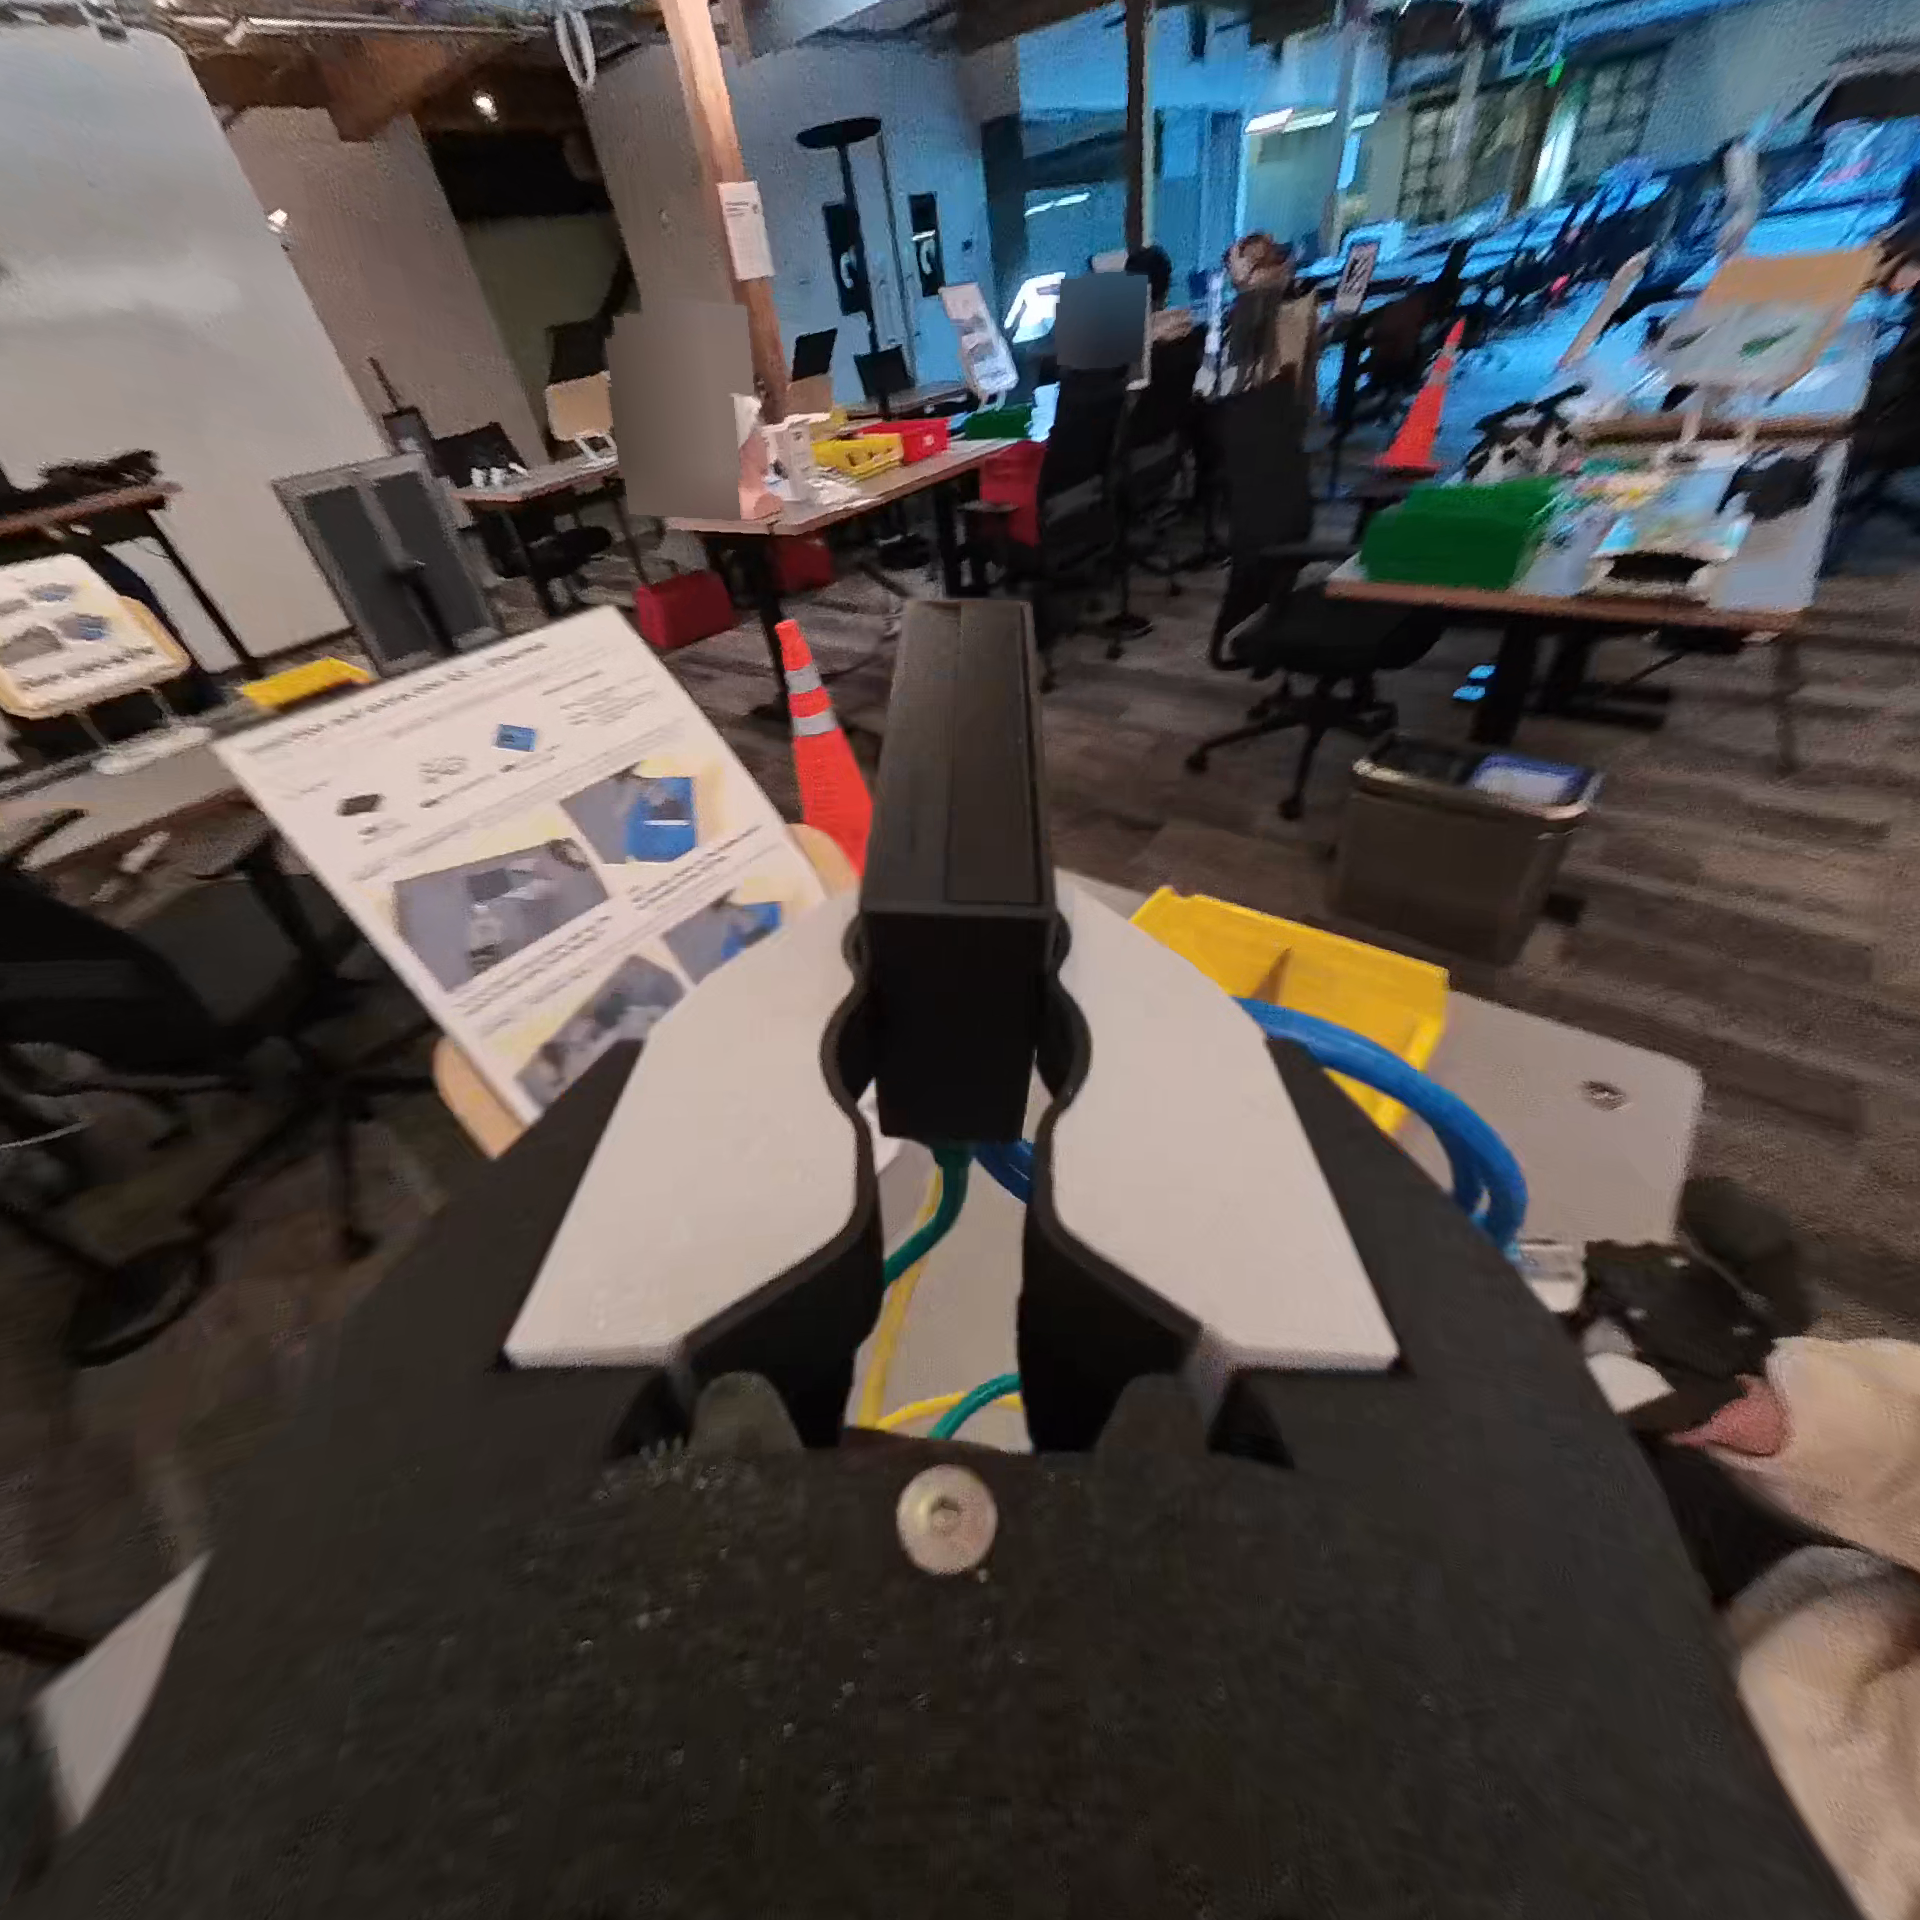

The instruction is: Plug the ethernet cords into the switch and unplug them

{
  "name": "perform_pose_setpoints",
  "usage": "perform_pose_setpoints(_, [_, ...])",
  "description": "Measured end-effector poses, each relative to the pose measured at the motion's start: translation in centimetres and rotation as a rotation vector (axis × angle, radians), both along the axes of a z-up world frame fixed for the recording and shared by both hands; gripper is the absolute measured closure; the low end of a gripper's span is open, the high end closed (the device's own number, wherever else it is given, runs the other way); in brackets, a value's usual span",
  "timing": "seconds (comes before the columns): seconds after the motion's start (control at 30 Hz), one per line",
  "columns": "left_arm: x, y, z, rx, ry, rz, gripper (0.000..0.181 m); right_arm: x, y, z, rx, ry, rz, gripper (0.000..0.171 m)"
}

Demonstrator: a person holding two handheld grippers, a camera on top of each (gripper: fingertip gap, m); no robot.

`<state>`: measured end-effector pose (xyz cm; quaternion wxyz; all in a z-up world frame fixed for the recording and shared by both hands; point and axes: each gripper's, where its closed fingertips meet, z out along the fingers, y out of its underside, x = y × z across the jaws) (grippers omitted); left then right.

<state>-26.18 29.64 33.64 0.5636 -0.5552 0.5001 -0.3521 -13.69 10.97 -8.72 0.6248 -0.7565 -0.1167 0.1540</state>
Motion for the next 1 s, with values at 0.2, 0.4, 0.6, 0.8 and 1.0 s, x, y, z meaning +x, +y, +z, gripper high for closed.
perform_pose_setpoints(0.2, [3.9, -6.5, -5.9, -0.370, -0.224, -0.257, 0.154, 2.5, -1.4, 3.4, 0.148, -0.052, -0.099, 0.130])
perform_pose_setpoints(0.4, [8.1, -10.5, -15.2, -0.705, -0.435, -0.595, 0.154, 5.9, -1.9, 5.8, 0.196, 0.044, -0.163, 0.133])
perform_pose_setpoints(0.6, [12.3, -10.2, -21.8, -0.770, -0.510, -0.756, 0.154, 7.1, -0.9, 13.6, 0.304, 0.194, -0.005, 0.133])
perform_pose_setpoints(0.8, [14.6, -9.6, -22.3, -0.706, -0.578, -0.855, 0.154, 6.3, 5.2, 17.1, 0.273, 0.255, 0.156, 0.135])
perform_pose_setpoints(1.0, [15.5, -8.0, -23.1, -0.663, -0.582, -0.878, 0.154, 3.8, 8.2, 15.5, 0.154, 0.465, 0.426, 0.138])
